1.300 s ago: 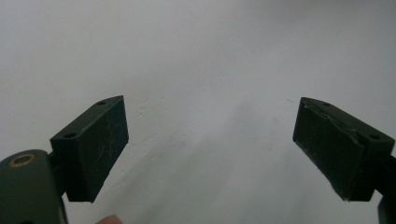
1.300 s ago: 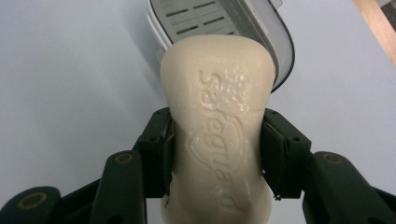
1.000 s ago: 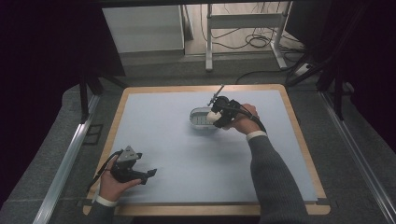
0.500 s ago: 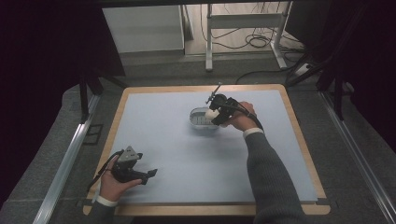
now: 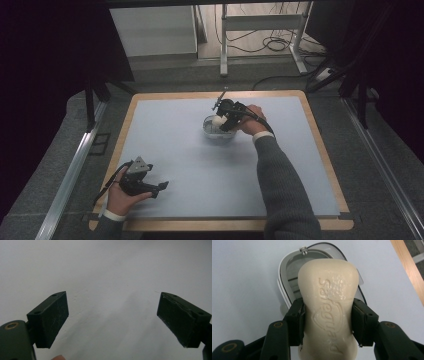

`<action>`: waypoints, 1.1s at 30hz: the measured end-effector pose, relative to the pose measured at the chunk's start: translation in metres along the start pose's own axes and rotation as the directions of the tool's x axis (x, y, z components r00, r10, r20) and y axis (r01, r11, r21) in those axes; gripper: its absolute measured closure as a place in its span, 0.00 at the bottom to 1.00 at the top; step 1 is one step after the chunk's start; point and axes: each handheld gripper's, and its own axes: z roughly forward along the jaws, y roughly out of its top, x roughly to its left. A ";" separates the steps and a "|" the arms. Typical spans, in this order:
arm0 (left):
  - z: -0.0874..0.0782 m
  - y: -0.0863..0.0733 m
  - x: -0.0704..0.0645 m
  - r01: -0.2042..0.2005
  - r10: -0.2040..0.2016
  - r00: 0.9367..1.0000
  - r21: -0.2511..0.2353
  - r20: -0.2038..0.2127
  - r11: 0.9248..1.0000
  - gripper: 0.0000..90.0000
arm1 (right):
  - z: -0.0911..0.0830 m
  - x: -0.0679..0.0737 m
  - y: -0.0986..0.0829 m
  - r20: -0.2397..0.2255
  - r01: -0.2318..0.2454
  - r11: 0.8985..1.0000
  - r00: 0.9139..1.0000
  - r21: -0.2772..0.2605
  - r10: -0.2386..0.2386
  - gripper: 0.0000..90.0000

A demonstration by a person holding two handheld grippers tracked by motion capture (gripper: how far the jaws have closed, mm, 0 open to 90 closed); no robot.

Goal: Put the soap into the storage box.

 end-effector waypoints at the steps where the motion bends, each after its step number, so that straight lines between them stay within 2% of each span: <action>1: 0.000 0.000 0.000 0.000 0.000 1.000 0.001 -0.001 1.000 0.12 | 0.002 0.000 0.001 0.001 0.008 1.000 1.000 -0.004 -0.008 0.55; 5: 0.001 0.000 0.000 -0.005 0.005 1.000 0.007 0.000 1.000 0.12 | 0.008 0.002 0.004 0.007 0.032 0.999 0.999 0.003 -0.032 0.55; 12: 0.001 0.000 0.000 -0.005 0.005 1.000 0.008 0.004 1.000 0.12 | 0.012 0.005 0.005 0.015 0.041 0.999 0.999 0.003 -0.041 0.52; 20: 0.002 0.000 -0.001 -0.007 0.007 1.000 0.012 0.008 1.000 0.12 | -0.003 0.004 0.004 0.043 -0.028 0.997 0.999 -0.079 0.031 0.50; 24: 0.002 0.000 -0.001 -0.006 0.006 1.000 0.011 0.009 1.000 0.12 | -0.010 0.003 -0.003 0.029 -0.100 0.985 0.994 -0.141 0.106 0.48; 27: 0.003 0.000 -0.002 -0.004 0.004 1.000 0.010 0.011 1.000 0.12 | -0.013 0.004 -0.011 0.019 -0.141 0.976 0.989 -0.168 0.146 0.44; 33: 0.002 0.000 -0.001 -0.008 0.008 1.000 0.012 0.006 1.000 0.12 | -0.018 0.011 -0.032 0.023 -0.176 0.966 0.983 -0.191 0.184 0.41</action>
